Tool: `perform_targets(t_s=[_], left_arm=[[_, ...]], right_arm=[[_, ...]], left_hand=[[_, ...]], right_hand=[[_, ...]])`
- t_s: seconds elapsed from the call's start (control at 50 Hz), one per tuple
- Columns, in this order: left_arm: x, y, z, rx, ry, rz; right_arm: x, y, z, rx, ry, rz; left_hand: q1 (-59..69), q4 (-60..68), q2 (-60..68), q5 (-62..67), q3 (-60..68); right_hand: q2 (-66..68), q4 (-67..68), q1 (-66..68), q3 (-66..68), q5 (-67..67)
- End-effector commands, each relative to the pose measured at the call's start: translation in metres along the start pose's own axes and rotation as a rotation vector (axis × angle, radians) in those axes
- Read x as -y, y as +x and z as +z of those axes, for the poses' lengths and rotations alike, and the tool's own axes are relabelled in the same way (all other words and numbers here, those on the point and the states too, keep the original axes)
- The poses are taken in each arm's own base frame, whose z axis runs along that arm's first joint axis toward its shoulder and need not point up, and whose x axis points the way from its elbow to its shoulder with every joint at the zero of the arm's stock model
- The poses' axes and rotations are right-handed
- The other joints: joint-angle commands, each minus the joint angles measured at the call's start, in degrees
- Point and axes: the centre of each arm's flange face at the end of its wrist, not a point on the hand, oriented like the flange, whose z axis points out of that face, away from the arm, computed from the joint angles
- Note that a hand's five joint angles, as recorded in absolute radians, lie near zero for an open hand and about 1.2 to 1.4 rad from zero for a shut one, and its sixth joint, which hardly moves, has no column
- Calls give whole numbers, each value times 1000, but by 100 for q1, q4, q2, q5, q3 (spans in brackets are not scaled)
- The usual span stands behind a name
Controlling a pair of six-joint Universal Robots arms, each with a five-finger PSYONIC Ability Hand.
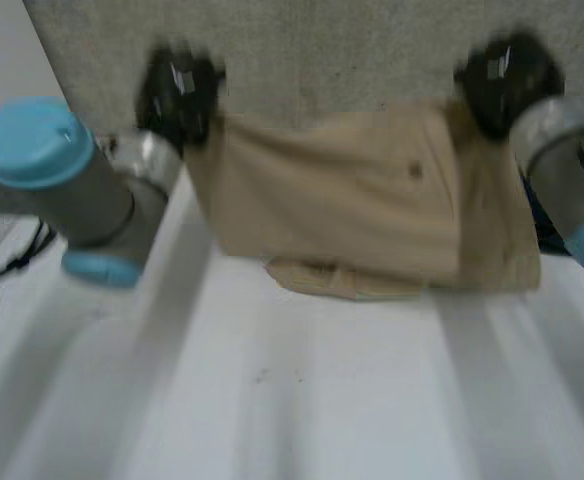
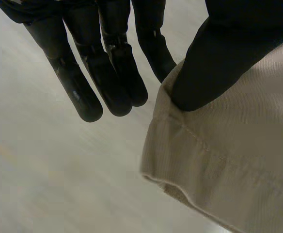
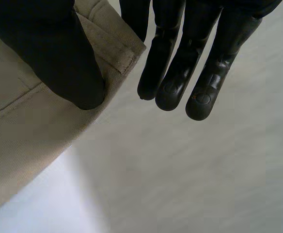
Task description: Fold the laundry.
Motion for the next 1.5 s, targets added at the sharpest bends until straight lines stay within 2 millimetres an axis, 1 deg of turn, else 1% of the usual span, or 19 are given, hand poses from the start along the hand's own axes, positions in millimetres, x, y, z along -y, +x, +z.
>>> perform_targets(t_s=[0.02, 0.06, 0.12, 0.2, 0.3, 0.32, 0.42, 0.44, 0.5, 0.58, 0.66, 0.76, 0.82, 0.84, 0.92, 1.08, 1.24, 1.44, 1.5], left_arm=[[86, -66, 44, 346, 485, 24], [90, -71, 41, 372, 483, 15], [80, -68, 33, 355, 418, 8], [55, -54, 9, 290, 290, 4], [8, -19, -39, 163, 81, -3], [-4, -9, -55, 125, 26, -6], [-36, 19, -102, 13, -135, -16], [-45, 30, -118, -32, -193, -18], [-52, 45, -141, -106, -271, -26], [-62, 59, -172, -212, -421, -32], [-54, 53, -195, -290, -559, -33], [-35, 39, -202, -310, -601, -36], [-28, 37, -208, -330, -621, -37], [-26, 36, -208, -333, -621, -37], [-23, 31, -204, -314, -610, -36], [-38, 8, -189, -214, -655, -65], [-51, 8, -196, -171, -765, -291], [-70, 23, -197, -239, -823, -369], [-77, 30, -194, -254, -838, -370]], right_arm=[[66, 54, 34, -488, 518, 29], [66, 55, 36, -491, 530, 46], [63, 51, 39, -473, 528, 77], [49, 35, 40, -395, 481, 134], [13, -8, 33, -190, 336, 194], [-4, -27, 27, -119, 262, 201], [-52, -76, 3, 78, 13, 217], [-67, -92, -8, 152, -74, 218], [-88, -113, -32, 276, -220, 213], [-99, -124, -57, 373, -329, 210], [-99, -125, -77, 425, -381, 215], [-87, -110, -100, 448, -397, 219], [-83, -99, -109, 448, -393, 224], [-83, -98, -111, 451, -392, 227], [-80, -98, -114, 476, -369, 245], [-78, -98, -116, 485, -372, 252], [-75, -93, -108, 461, -347, 226], [-66, -97, -109, 480, -296, 124], [-58, -105, -113, 514, -262, 60]], left_hand=[[1397, 1119, 1135, 1382, 1169], [1397, 1119, 1135, 1382, 1169], [1397, 1119, 1135, 1382, 1169], [1397, 1119, 1135, 1382, 1169], [1397, 1119, 1135, 1382, 1169], [1397, 1119, 1135, 1382, 1169], [1397, 1119, 1135, 1382, 1169], [1397, 1119, 1135, 1382, 1169], [1397, 1119, 1135, 1382, 1169], [1397, 1119, 1135, 1382, 1169], [1397, 1119, 1135, 1382, 1169], [1266, 988, 1004, 1251, 1038], [-2554, -2832, -2816, -2569, -2782], [-2753, -3032, -3016, -2768, -2981], [-2889, -3168, -3152, -2905, -3117], [-3192, -3471, -3455, -3207, -3420], [-3495, -3774, -3758, -3510, -3723], [-3294, -3573, -3557, -3309, -3522], [-2757, -3035, -3019, -2772, -2985]], right_hand=[[1236, 1183, 1918, 1211, 1402], [1236, 1183, 1918, 1211, 1402], [1236, 1183, 1918, 1211, 1402], [1236, 1183, 1918, 1211, 1402], [1236, 1183, 1918, 1211, 1402], [1236, 1183, 1918, 1211, 1402], [1236, 1183, 1918, 1211, 1402], [1236, 1183, 1918, 1211, 1402], [1236, 1183, 1918, 1211, 1402], [1236, 1183, 1918, 1211, 1402], [1236, 1183, 1918, 1211, 1402], [809, 756, 1491, 784, 975], [-1475, -1528, -793, -1500, -1309], [-1699, -1752, -1017, -1725, -1533], [-3398, -3451, -2716, -3424, -3232], [-4107, -4160, -3425, -4132, -3941], [-3973, -4026, -3291, -3999, -3807], [-3871, -3924, -3189, -3897, -3705], [-3888, -3941, -3206, -3914, -3722]])
